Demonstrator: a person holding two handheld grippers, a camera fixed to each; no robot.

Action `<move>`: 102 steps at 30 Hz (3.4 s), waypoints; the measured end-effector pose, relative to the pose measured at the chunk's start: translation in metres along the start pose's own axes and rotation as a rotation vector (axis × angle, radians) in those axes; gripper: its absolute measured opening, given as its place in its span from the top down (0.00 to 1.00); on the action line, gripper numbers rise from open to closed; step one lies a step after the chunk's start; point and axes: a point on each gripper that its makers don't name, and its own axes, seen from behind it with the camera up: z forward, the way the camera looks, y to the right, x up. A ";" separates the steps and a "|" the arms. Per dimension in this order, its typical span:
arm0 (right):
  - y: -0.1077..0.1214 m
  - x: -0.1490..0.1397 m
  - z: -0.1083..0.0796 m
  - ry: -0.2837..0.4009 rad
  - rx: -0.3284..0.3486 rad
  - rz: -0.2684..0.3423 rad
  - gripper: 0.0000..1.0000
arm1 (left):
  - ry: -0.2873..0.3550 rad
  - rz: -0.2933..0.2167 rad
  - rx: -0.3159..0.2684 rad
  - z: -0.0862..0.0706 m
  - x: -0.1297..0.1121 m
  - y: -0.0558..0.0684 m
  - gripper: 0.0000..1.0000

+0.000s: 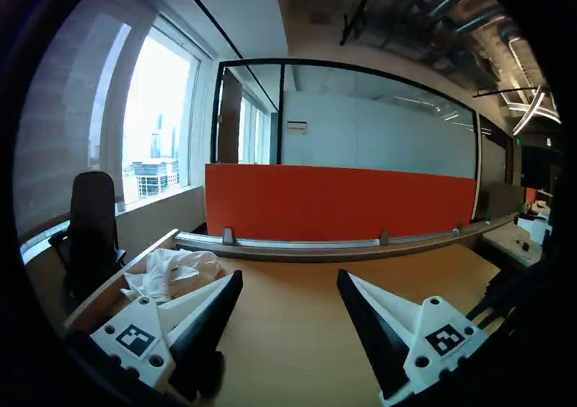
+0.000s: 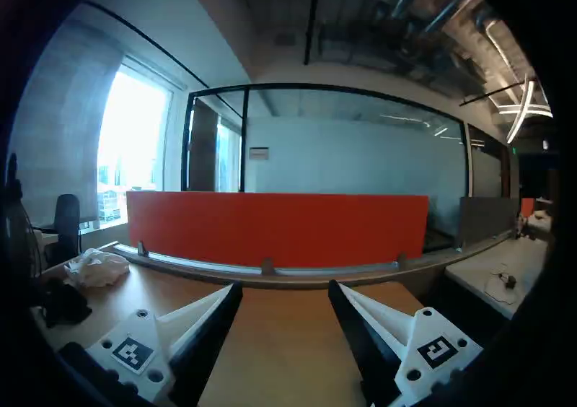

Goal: Fold towel

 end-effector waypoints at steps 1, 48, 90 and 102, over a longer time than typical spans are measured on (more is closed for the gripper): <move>-0.001 0.000 0.001 0.001 -0.001 0.002 0.08 | 0.002 -0.002 -0.002 0.001 0.000 0.001 0.03; -0.048 -0.073 0.000 -0.010 0.022 -0.027 0.08 | 0.121 0.041 0.010 0.011 -0.141 -0.022 0.03; -0.041 -0.081 0.001 0.010 -0.002 0.006 0.08 | 0.136 0.048 0.039 0.011 -0.176 -0.029 0.03; -0.033 -0.088 0.005 0.011 -0.008 -0.002 0.08 | 0.137 0.048 0.039 0.010 -0.176 -0.029 0.03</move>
